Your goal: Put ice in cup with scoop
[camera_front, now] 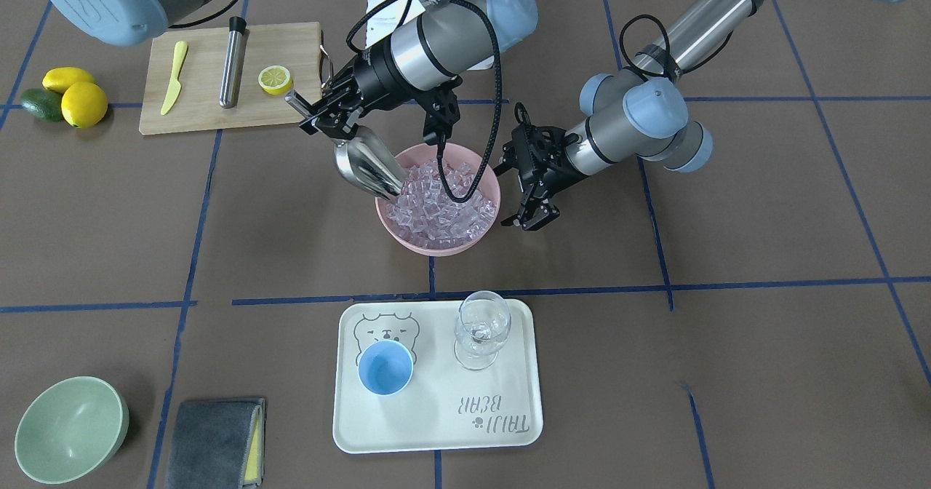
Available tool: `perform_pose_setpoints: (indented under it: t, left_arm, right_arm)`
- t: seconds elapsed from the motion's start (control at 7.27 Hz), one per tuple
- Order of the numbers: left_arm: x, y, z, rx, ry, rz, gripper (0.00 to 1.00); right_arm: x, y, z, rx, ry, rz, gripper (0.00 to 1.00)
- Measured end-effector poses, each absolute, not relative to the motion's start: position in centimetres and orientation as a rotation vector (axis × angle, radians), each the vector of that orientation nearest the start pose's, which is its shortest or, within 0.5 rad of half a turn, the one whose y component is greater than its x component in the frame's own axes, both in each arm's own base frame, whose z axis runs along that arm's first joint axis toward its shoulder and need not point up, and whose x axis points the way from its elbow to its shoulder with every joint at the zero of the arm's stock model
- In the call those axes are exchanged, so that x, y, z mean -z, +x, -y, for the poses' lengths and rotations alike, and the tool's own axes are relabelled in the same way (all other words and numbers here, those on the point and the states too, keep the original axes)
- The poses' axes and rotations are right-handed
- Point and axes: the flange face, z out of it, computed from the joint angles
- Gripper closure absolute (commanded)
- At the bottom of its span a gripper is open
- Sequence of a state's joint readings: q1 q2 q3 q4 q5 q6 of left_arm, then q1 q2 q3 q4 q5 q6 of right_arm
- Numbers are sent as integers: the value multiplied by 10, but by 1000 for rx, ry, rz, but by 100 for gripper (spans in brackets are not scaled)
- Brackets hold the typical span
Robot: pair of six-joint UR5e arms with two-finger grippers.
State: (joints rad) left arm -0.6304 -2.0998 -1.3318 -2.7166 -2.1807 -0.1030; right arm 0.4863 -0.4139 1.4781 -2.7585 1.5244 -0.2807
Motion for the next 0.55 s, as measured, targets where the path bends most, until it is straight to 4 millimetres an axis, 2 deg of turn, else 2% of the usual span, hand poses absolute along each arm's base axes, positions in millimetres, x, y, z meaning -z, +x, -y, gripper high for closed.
perform_pose_setpoints:
  t: [0.55]
  left_arm:
    - [-324,507,464,-1096,1025,-1210,0]
  right_arm:
    - [-111,-549,426,1388,-83,-117,100]
